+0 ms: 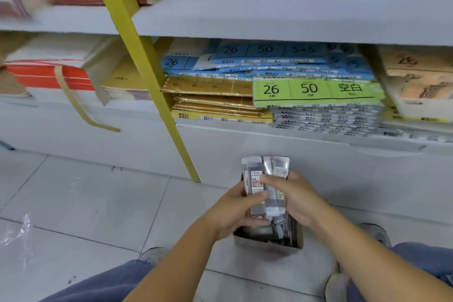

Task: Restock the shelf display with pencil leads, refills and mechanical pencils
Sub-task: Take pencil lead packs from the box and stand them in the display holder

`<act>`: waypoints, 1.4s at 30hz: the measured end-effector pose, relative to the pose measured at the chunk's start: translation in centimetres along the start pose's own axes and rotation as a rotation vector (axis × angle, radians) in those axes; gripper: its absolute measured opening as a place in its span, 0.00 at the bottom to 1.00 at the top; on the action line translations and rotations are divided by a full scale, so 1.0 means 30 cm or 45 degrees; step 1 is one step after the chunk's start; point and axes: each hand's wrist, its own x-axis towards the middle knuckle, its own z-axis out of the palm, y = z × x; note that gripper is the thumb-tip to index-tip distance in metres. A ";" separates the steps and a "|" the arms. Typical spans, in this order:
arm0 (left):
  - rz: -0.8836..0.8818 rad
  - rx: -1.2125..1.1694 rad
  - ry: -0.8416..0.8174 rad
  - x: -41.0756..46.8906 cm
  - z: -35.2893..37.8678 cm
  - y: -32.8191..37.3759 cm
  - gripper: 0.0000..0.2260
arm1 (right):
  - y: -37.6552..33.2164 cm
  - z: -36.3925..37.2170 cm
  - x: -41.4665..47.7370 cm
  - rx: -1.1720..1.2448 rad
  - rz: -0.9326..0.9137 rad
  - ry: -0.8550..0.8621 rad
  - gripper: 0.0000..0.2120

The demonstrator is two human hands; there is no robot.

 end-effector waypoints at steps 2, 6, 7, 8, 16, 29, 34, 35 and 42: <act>0.072 -0.002 -0.016 -0.032 0.036 0.067 0.20 | -0.074 0.048 -0.049 -0.044 -0.121 -0.017 0.14; 0.229 0.098 0.077 -0.120 0.059 0.226 0.17 | -0.227 0.122 -0.119 -0.370 -0.339 -0.008 0.11; 0.264 0.128 0.101 -0.143 0.061 0.269 0.16 | -0.276 0.134 -0.139 -0.477 -0.361 -0.026 0.14; 0.294 0.147 0.126 -0.167 0.064 0.312 0.16 | -0.324 0.141 -0.156 -0.553 -0.363 -0.050 0.20; 0.491 0.055 0.137 -0.293 0.100 0.618 0.17 | -0.654 0.205 -0.251 -0.734 -0.634 -0.138 0.09; 0.789 -0.120 0.388 -0.282 0.005 0.799 0.16 | -0.805 0.253 -0.214 -0.748 -0.779 -0.199 0.06; 0.921 -0.040 0.451 -0.305 0.010 0.835 0.16 | -0.823 0.273 -0.219 -0.967 -0.923 -0.228 0.06; 0.935 -0.015 0.467 -0.306 0.012 0.840 0.15 | -0.824 0.279 -0.217 -0.932 -0.950 -0.201 0.08; 1.002 -0.002 0.549 -0.308 -0.012 0.872 0.13 | -0.859 0.276 -0.213 -0.452 -0.897 -0.169 0.11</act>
